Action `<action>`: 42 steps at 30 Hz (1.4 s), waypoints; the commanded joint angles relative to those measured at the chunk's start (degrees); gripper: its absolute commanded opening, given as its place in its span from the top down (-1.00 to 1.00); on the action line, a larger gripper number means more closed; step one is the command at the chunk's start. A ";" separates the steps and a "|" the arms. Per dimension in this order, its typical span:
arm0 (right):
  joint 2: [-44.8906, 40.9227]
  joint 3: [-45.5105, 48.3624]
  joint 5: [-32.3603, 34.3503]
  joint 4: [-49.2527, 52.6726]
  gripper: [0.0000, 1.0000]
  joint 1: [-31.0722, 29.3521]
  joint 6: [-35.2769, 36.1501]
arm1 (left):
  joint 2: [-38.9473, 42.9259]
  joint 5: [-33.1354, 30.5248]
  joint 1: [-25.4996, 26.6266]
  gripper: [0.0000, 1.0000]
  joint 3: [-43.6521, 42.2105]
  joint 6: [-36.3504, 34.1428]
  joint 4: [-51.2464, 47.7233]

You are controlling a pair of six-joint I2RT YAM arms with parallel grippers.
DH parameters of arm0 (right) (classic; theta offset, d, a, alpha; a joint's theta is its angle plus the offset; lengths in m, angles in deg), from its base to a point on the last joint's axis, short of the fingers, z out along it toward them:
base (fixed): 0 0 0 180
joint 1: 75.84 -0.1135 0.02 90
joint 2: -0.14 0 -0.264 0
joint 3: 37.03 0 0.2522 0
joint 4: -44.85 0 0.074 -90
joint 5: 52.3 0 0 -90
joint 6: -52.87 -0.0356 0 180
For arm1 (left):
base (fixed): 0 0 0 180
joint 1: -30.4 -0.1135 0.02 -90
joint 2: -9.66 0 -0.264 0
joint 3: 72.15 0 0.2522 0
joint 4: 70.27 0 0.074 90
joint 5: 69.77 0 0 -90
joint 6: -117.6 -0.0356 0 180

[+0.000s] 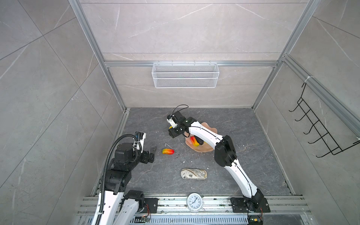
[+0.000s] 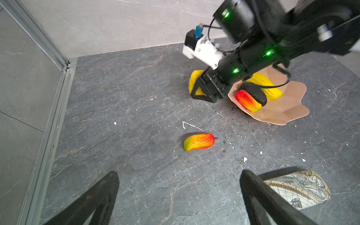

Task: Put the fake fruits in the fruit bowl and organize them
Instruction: 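Carry the yellow apple with the right gripper into the pink bowl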

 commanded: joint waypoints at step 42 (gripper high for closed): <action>-40.77 57.37 5.20 -4.27 0.10 8.18 -0.09 | -0.61 1.43 -0.22 -1.00 0.59 -1.21 1.49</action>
